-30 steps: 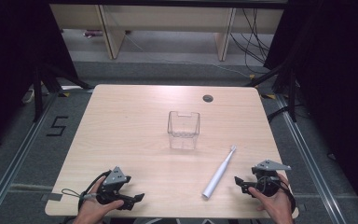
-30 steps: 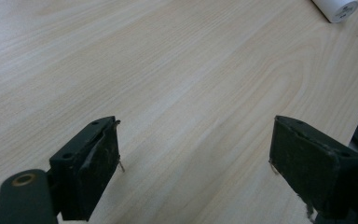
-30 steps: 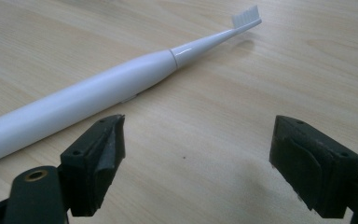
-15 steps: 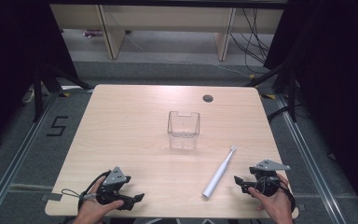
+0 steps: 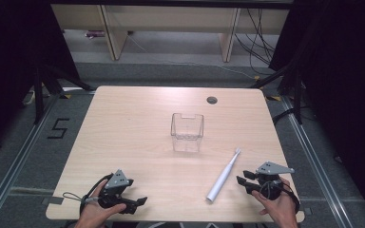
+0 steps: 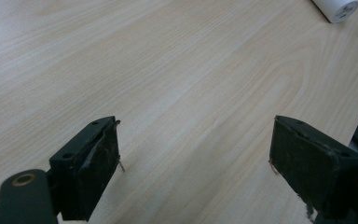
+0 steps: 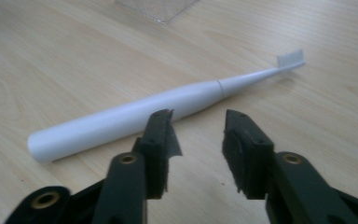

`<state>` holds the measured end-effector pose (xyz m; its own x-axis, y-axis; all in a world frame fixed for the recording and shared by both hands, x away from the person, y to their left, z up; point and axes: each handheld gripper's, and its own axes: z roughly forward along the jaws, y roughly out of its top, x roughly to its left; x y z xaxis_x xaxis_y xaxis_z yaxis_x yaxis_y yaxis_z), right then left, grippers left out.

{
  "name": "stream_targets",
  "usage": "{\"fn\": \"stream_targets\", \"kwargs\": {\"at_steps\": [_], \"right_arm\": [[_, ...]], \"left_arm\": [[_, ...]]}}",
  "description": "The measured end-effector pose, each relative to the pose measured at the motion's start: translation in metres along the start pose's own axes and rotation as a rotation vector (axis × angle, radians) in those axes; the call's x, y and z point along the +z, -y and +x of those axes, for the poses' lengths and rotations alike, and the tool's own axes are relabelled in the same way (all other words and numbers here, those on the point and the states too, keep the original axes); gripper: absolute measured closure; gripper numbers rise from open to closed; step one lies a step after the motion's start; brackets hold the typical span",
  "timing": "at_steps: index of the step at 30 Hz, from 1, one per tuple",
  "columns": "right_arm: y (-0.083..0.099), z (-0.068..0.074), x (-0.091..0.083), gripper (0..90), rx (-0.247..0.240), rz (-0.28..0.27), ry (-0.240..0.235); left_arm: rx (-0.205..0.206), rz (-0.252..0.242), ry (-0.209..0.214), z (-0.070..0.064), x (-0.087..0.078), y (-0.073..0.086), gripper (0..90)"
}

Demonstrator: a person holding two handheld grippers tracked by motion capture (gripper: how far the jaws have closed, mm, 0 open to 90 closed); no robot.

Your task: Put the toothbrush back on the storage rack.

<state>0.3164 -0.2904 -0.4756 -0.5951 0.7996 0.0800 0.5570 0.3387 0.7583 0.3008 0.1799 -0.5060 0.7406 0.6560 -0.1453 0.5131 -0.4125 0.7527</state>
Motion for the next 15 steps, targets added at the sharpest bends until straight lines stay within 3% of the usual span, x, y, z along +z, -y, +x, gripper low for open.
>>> {"fn": "stream_targets", "kwargs": {"at_steps": [1, 2, 3, 6, 9, 10, 15], "right_arm": [[-0.001, 0.004, 0.0, 65.6, 0.016, 0.006, -0.009], [-0.002, 0.004, 0.0, 67.9, -0.02, -0.001, -0.021], [-0.003, 0.009, 0.001, 70.5, 0.0, -0.002, -0.032], [-0.008, 0.017, 0.004, 76.4, -0.032, 0.015, -0.071], [-0.01, 0.022, 0.006, 80.1, -0.034, 0.01, -0.088], [-0.013, 0.022, 0.009, 83.5, -0.09, 0.0, -0.105], [-0.015, 0.025, 0.013, 87.8, -0.107, 0.004, -0.119]], "left_arm": [[-0.002, 0.0, 0.0, 0.0, 0.0, 0.0, 15.0], [-0.001, 0.001, 0.0, 0.0, 0.0, 0.0, 15.0], [0.014, 0.015, -0.002, 0.001, -0.001, 0.0, 15.0], [0.013, 0.014, -0.001, 0.001, -0.001, 0.0, 15.0], [0.012, 0.013, -0.002, 0.001, -0.001, 0.0, 15.0], [0.012, 0.013, -0.002, 0.001, 0.0, 0.0, 15.0], [0.012, 0.016, -0.001, 0.001, 0.0, 0.0, 15.0]]}}
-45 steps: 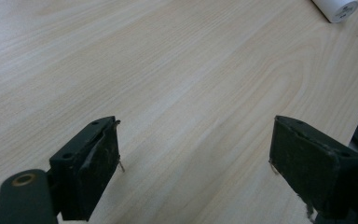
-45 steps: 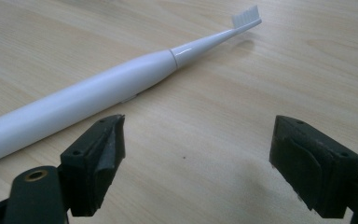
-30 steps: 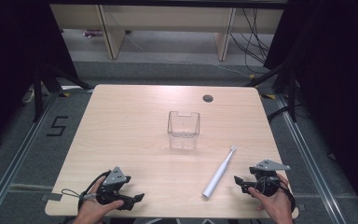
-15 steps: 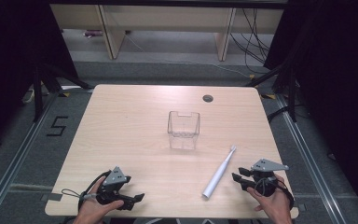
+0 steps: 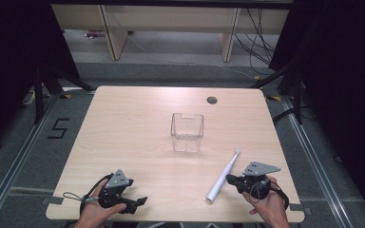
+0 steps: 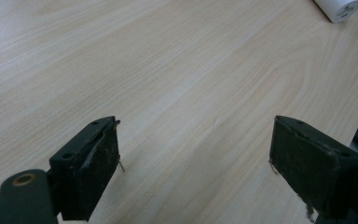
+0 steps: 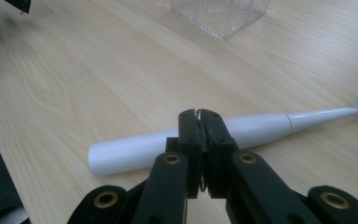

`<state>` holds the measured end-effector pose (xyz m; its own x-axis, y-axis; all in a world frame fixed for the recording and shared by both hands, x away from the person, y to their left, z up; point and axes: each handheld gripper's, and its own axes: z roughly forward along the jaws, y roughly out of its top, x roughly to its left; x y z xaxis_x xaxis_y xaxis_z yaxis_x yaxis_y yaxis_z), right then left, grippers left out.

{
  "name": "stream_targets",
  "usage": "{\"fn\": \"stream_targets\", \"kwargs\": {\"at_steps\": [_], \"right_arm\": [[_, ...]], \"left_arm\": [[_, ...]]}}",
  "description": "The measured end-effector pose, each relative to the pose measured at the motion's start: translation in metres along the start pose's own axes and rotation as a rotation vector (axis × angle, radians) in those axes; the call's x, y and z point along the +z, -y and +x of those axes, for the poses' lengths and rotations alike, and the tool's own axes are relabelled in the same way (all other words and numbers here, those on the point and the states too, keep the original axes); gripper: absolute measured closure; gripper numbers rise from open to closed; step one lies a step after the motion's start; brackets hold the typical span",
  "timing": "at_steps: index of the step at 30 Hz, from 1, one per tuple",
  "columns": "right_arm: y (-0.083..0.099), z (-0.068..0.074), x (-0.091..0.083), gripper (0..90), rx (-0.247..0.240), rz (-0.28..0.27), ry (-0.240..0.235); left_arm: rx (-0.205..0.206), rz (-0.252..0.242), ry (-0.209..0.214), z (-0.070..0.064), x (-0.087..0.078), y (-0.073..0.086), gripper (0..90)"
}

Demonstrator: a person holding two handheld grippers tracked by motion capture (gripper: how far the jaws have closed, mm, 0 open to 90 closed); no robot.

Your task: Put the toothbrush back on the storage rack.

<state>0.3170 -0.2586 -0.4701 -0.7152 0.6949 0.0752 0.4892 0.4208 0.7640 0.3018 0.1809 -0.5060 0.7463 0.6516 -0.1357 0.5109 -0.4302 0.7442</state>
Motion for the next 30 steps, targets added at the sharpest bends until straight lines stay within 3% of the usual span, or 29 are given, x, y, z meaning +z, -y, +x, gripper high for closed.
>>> {"fn": "stream_targets", "kwargs": {"at_steps": [4, 14, 17, 20, 21, 27, 30], "right_arm": [[-0.002, 0.003, 0.004, 88.6, -0.009, 0.008, 0.0], [-0.012, 0.019, 0.026, 89.5, -0.042, 0.06, -0.047], [-0.015, 0.021, 0.036, 89.5, -0.082, 0.073, -0.061], [-0.016, 0.024, 0.04, 89.4, -0.08, 0.089, -0.066], [-0.017, 0.026, 0.043, 89.5, -0.084, 0.095, -0.071], [-0.017, 0.029, 0.051, 89.5, -0.099, 0.107, -0.085], [-0.016, 0.029, 0.052, 89.5, -0.097, 0.128, -0.086]], "left_arm": [[-0.02, -0.018, -0.001, -0.001, 0.001, 0.0, 15.0], [0.002, 0.001, 0.001, 0.0, 0.0, 0.0, 15.0], [-0.018, -0.017, 0.001, -0.001, 0.001, 0.0, 15.0], [-0.018, -0.016, 0.001, -0.001, 0.001, 0.0, 15.0], [0.002, 0.002, 0.001, 0.0, 0.0, 0.0, 15.0], [-0.021, -0.022, 0.002, -0.001, 0.001, 0.0, 15.0], [-0.005, -0.008, 0.002, 0.0, 0.0, 0.0, 15.0]]}}
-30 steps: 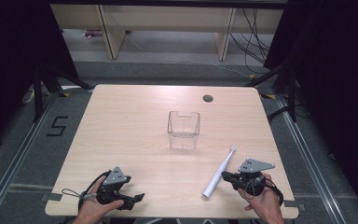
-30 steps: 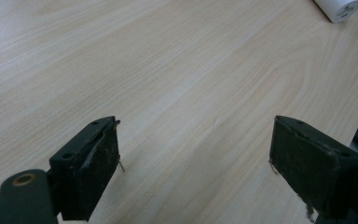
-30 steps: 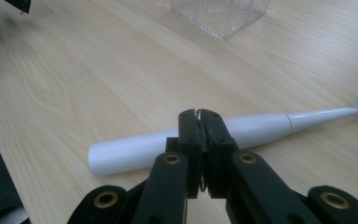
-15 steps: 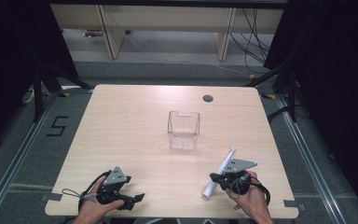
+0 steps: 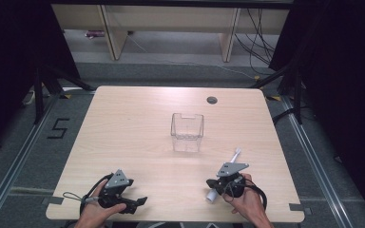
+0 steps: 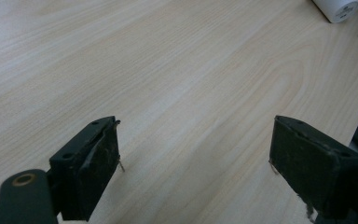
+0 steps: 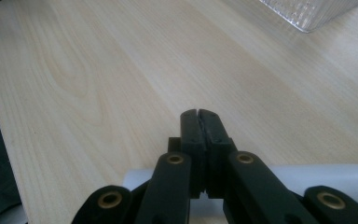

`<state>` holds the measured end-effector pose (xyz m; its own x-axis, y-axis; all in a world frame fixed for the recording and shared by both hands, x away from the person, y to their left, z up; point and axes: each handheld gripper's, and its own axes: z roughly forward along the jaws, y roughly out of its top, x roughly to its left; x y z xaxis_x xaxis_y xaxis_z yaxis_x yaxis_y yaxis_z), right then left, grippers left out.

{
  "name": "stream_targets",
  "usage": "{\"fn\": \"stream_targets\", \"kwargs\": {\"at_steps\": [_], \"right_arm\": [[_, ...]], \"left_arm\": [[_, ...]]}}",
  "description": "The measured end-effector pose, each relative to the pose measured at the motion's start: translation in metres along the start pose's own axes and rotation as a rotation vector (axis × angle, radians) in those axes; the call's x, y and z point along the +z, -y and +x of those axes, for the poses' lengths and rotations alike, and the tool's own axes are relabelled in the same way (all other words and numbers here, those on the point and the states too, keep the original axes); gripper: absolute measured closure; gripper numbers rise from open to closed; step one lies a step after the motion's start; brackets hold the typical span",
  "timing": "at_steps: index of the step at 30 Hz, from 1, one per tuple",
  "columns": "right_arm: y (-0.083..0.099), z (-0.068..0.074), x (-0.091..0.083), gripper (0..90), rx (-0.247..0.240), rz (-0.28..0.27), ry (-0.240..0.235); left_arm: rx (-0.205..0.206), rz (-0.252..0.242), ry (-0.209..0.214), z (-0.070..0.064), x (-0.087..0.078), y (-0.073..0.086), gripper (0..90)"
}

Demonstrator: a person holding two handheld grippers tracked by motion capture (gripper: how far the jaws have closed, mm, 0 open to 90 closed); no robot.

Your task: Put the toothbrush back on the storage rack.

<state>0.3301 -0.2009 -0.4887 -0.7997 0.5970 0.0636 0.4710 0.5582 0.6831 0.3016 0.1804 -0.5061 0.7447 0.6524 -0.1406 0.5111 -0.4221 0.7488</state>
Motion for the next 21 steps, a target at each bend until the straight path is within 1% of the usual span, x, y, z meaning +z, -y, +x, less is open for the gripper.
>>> {"fn": "stream_targets", "kwargs": {"at_steps": [1, 2, 3, 4, 5, 6, 7, 8, 9, 10, 11, 12, 13, 14, 15, 16, 17, 20, 21], "right_arm": [[0.0, 0.0, 0.0, 89.5, 0.001, 0.014, -0.003], [0.0, 0.0, 0.0, 89.5, 0.001, 0.014, -0.003], [0.001, 0.0, 0.002, 89.7, -0.011, 0.001, -0.007], [0.001, 0.001, 0.002, 89.7, -0.007, 0.002, -0.003], [0.001, 0.001, 0.0, 89.7, 0.002, 0.032, -0.011], [0.001, 0.001, 0.0, 89.7, 0.002, 0.032, -0.011], [0.003, 0.001, 0.003, 89.7, -0.013, 0.021, -0.01], [0.003, 0.001, 0.002, 89.7, -0.01, 0.039, -0.013], [0.003, 0.001, 0.003, 89.7, -0.014, 0.04, -0.023], [0.003, 0.001, 0.003, 89.7, -0.01, 0.048, -0.026], [0.004, 0.001, 0.002, 89.7, -0.014, 0.047, -0.015], [0.004, 0.001, 0.002, 89.7, -0.014, 0.047, -0.015], [0.006, 0.001, 0.001, 89.7, -0.006, 0.048, -0.023], [0.006, 0.001, 0.001, 89.7, -0.006, 0.048, -0.023], [0.007, 0.0, 0.001, 89.7, -0.017, 0.055, -0.024], [0.009, 0.001, -0.002, 89.7, 0.012, 0.063, -0.014], [0.011, -0.001, -0.004, 89.7, 0.009, 0.05, -0.011], [0.013, -0.003, -0.005, 89.6, 0.002, 0.043, -0.012], [0.014, -0.004, -0.009, 89.7, 0.017, 0.052, -0.007]], "left_arm": [[0.007, 0.006, 0.0, 0.0, -0.001, 0.0, 15.0], [0.007, 0.006, 0.0, 0.0, -0.001, 0.0, 15.0], [-0.014, -0.014, 0.0, -0.001, 0.001, 0.0, 15.0], [-0.015, -0.013, -0.001, -0.001, 0.001, 0.0, 15.0], [-0.021, -0.02, 0.001, -0.002, 0.001, 0.0, 15.0], [-0.021, -0.02, 0.001, -0.002, 0.001, 0.0, 15.0], [-0.008, -0.007, 0.003, -0.001, 0.0, 0.0, 15.0], [-0.008, -0.007, 0.003, -0.001, 0.0, 0.0, 15.0], [-0.019, -0.017, 0.001, -0.002, 0.0, 0.0, 15.0], [-0.02, -0.018, 0.001, -0.002, 0.0, 0.0, 15.0], [-0.02, -0.018, 0.001, -0.002, 0.0, 0.0, 15.0], [-0.02, -0.018, 0.001, -0.002, 0.0, 0.0, 15.0], [0.0, -0.005, -0.006, 0.0, -0.001, 0.0, 15.0], [0.0, -0.005, -0.006, 0.0, -0.001, 0.0, 15.0], [-0.017, -0.016, 0.0, -0.001, 0.0, 0.0, 15.0], [-0.019, -0.018, 0.002, -0.002, 0.0, 0.0, 15.0], [-0.018, -0.017, 0.001, -0.002, 0.0, 0.0, 15.0], [-0.007, -0.009, 0.002, -0.001, 0.0, 0.0, 15.0], [-0.018, -0.017, 0.001, -0.002, 0.0, 0.0, 15.1]]}}
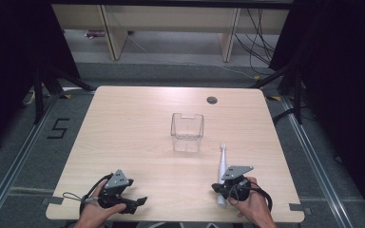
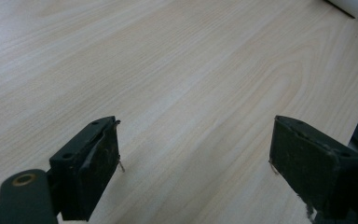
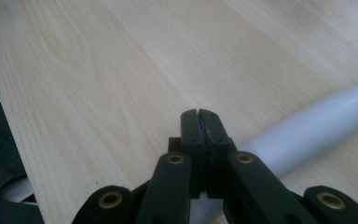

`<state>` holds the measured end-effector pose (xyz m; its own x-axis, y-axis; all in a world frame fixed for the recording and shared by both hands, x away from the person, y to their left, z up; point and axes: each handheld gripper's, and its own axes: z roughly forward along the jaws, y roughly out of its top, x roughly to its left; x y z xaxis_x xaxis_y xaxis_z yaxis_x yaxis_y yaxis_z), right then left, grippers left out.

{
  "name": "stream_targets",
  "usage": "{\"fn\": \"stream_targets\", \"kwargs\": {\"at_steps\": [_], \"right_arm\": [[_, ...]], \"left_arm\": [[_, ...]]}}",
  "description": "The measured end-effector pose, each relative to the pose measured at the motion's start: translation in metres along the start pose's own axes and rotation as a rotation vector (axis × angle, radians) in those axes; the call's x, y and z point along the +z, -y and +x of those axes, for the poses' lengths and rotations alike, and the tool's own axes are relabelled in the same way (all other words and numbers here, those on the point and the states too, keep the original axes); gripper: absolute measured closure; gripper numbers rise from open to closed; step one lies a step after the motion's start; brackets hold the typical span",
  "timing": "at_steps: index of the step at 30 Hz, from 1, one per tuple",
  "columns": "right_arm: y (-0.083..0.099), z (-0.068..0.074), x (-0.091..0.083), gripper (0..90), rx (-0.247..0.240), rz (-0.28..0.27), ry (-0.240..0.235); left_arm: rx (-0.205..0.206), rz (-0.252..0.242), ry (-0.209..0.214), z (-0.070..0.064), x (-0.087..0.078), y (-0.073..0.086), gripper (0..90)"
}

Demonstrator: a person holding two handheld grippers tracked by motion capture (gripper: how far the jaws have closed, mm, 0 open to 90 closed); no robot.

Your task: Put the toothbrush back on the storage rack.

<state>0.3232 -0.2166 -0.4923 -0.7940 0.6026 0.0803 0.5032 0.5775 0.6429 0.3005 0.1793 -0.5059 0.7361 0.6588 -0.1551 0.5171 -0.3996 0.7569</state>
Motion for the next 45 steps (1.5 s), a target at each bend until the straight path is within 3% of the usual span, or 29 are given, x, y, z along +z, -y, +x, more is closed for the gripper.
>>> {"fn": "stream_targets", "kwargs": {"at_steps": [2, 3, 11, 12, 13, 14, 15, 16, 17, 19, 22, 23, 24, 27, 30, 33, 34, 37, 38, 39, 41, 42, 43, 45], "right_arm": [[0.001, -0.001, -0.001, 89.6, -0.005, -0.003, 0.002], [0.002, 0.0, -0.001, 89.6, 0.016, -0.015, 0.0], [0.007, -0.004, -0.006, 89.2, 0.016, 0.007, 0.006], [0.007, -0.004, -0.006, 89.2, 0.021, 0.006, -0.008], [0.009, -0.003, -0.008, 89.1, 0.058, 0.015, 0.005], [0.01, -0.006, -0.006, 89.2, 0.017, -0.008, 0.005], [0.01, -0.006, -0.006, 89.2, 0.017, -0.008, 0.005], [0.011, -0.005, -0.009, 89.1, 0.051, 0.004, 0.009], [0.012, -0.007, -0.009, 89.1, 0.019, -0.009, 0.022], [0.013, -0.008, -0.012, 89.1, 0.046, 0.017, 0.009], [0.015, -0.01, -0.013, 89.0, 0.057, 0.002, 0.018], [0.015, -0.011, -0.015, 89.0, 0.046, 0.02, 0.008], [0.017, -0.012, -0.016, 89.0, 0.076, 0.004, 0.024], [0.019, -0.014, -0.019, 89.0, 0.072, 0.016, 0.022], [0.022, -0.015, -0.021, 89.0, 0.106, 0.008, 0.034], [0.025, -0.021, -0.023, 89.0, 0.067, 0.015, 0.042], [0.026, -0.02, -0.024, 89.0, 0.113, 0.014, 0.04], [0.028, -0.023, -0.027, 89.0, 0.102, 0.027, 0.048], [0.029, -0.024, -0.026, 89.0, 0.09, 0.006, 0.056], [0.03, -0.024, -0.028, 89.0, 0.114, 0.012, 0.053], [0.033, -0.029, -0.032, 89.0, 0.094, 0.021, 0.056], [0.033, -0.031, -0.033, 88.8, 0.101, 0.006, 0.064], [0.034, -0.031, -0.035, 88.8, 0.117, 0.028, 0.056], [0.035, -0.033, -0.035, 88.8, 0.097, 0.019, 0.065]], "left_arm": [[-0.002, -0.001, -0.001, 0.0, 0.0, 0.0, 15.0], [-0.002, 0.0, -0.001, 0.0, 0.0, 0.0, 15.0], [0.012, 0.01, 0.0, 0.001, -0.001, 0.0, 15.0], [0.012, 0.008, 0.0, 0.001, -0.001, 0.0, 15.0], [0.027, 0.02, -0.001, 0.002, -0.002, 0.0, 15.0], [0.027, 0.02, -0.001, 0.002, -0.002, 0.0, 15.0], [0.011, 0.007, 0.0, 0.001, -0.001, 0.0, 15.0], [0.012, 0.008, 0.0, 0.001, -0.001, 0.0, 15.0], [0.011, 0.008, 0.0, 0.001, -0.001, 0.0, 15.0], [0.011, 0.008, 0.0, 0.001, -0.001, 0.0, 15.0], [0.01, 0.009, 0.0, 0.001, -0.001, 0.0, 15.0], [0.009, 0.008, 0.0, 0.001, -0.001, 0.0, 15.0], [0.009, 0.009, 0.0, 0.001, 0.0, 0.0, 15.1], [0.009, 0.008, 0.0, 0.001, 0.0, 0.0, 15.0], [0.009, 0.009, 0.0, 0.001, 0.0, 0.0, 15.0], [0.009, 0.008, 0.0, 0.0, 0.0, 0.0, 15.0], [0.009, 0.009, 0.001, 0.0, 0.0, 0.0, 15.0], [0.008, 0.009, 0.0, 0.001, 0.0, 0.0, 15.1], [0.008, 0.01, 0.001, 0.001, 0.0, 0.0, 15.1], [0.008, 0.011, 0.001, 0.001, 0.0, 0.0, 15.1], [0.008, 0.009, 0.001, 0.001, 0.0, 0.0, 15.0], [0.008, 0.009, 0.001, 0.001, 0.0, 0.0, 15.0], [0.009, 0.011, 0.001, 0.001, 0.0, 0.0, 15.0], [0.008, 0.01, 0.001, 0.001, 0.0, 0.0, 15.0]]}}
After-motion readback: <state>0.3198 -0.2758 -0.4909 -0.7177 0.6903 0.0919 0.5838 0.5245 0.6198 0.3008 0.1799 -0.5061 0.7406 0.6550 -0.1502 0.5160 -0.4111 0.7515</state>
